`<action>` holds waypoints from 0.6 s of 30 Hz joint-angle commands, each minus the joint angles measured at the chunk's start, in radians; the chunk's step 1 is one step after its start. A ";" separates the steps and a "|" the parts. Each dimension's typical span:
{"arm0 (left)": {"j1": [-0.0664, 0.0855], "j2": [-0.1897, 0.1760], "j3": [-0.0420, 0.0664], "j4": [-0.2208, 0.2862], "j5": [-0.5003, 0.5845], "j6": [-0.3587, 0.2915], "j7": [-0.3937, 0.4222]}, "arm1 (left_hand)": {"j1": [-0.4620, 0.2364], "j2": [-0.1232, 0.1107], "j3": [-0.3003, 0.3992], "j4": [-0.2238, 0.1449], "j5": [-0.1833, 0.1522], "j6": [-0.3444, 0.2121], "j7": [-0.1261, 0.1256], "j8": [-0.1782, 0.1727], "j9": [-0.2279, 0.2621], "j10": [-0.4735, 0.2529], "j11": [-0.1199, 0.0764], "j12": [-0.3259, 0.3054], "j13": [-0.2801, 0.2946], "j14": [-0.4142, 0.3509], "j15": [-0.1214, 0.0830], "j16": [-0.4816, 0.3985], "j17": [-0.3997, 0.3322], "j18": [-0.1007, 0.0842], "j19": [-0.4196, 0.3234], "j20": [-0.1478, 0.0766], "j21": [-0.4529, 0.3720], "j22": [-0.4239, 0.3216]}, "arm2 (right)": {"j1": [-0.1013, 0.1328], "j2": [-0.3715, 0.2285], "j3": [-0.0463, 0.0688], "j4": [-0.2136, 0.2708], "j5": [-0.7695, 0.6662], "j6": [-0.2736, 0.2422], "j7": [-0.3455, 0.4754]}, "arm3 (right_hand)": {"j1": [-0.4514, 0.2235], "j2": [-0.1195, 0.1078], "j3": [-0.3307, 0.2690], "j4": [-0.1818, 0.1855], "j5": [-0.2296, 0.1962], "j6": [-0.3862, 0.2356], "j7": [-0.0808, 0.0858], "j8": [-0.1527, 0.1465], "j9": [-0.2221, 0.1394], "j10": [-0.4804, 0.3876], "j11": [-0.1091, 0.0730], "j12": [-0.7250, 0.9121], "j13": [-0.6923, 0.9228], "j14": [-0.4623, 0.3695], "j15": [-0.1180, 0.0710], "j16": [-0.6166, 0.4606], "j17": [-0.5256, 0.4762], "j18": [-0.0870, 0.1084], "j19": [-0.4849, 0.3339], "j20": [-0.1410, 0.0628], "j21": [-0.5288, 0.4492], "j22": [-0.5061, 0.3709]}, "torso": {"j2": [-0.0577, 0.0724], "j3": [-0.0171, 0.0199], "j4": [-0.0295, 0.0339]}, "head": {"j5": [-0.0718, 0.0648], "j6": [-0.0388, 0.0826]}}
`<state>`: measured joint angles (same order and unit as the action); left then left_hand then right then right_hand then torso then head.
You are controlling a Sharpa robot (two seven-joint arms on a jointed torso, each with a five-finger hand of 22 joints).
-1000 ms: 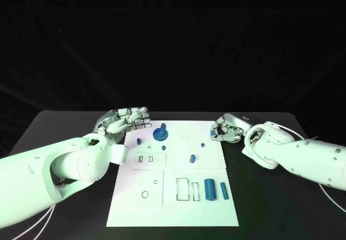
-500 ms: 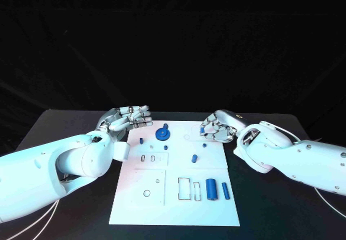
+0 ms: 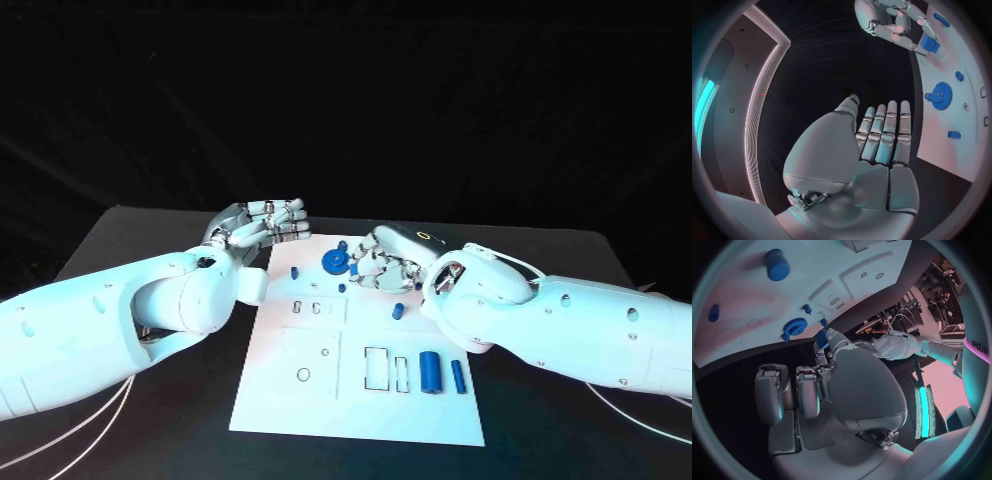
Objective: Assemble the parts on the task board
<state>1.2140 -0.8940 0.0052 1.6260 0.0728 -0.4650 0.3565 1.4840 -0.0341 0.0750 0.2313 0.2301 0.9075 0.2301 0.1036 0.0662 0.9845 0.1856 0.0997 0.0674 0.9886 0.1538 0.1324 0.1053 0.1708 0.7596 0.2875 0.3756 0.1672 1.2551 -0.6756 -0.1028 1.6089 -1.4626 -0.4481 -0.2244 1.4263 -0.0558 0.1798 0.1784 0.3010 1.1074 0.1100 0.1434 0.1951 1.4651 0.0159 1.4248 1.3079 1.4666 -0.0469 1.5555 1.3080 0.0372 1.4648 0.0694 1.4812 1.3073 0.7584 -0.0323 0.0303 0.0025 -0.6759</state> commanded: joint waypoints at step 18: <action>0.001 0.002 0.000 0.003 -0.004 0.011 0.008 | 0.009 0.002 0.003 -0.005 0.001 0.006 0.001 -0.006 0.001 0.007 0.000 -0.003 -0.001 0.007 -0.003 -0.003 0.001 0.006 -0.002 -0.001 0.005 0.002 | -0.062 0.126 -0.016 -0.077 -0.135 0.072 -0.085 | -0.014 -0.004 0.000 0.007 0.010 0.027 -0.025 0.016 0.025 0.006 -0.008 0.004 0.118 0.096 -0.007 0.002 0.229 -0.009 0.033 -0.010 -0.002 0.176 | -0.001 -0.0015 0.0015 | 0.027 -0.025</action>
<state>1.2139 -0.8940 0.0050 1.6252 0.0728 -0.4654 0.3571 1.4840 -0.0341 0.0750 0.2313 0.2301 0.9075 0.2301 0.1036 0.0662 0.9858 0.1843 0.0998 0.0674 0.9885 0.1538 0.1324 0.1051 0.1708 0.7596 0.2875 0.3755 0.1671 1.1949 -0.5526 -0.1182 1.5345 -1.5583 -0.4002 -0.2903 1.4183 -0.0636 0.1796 0.1785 0.3061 1.1058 0.1084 0.1483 0.1957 1.4650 0.0160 1.4248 1.3078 1.4666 -0.0468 1.5554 1.3078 0.0372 1.4684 0.0659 1.4811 1.3080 0.7572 -0.0341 0.0315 0.0282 -0.6992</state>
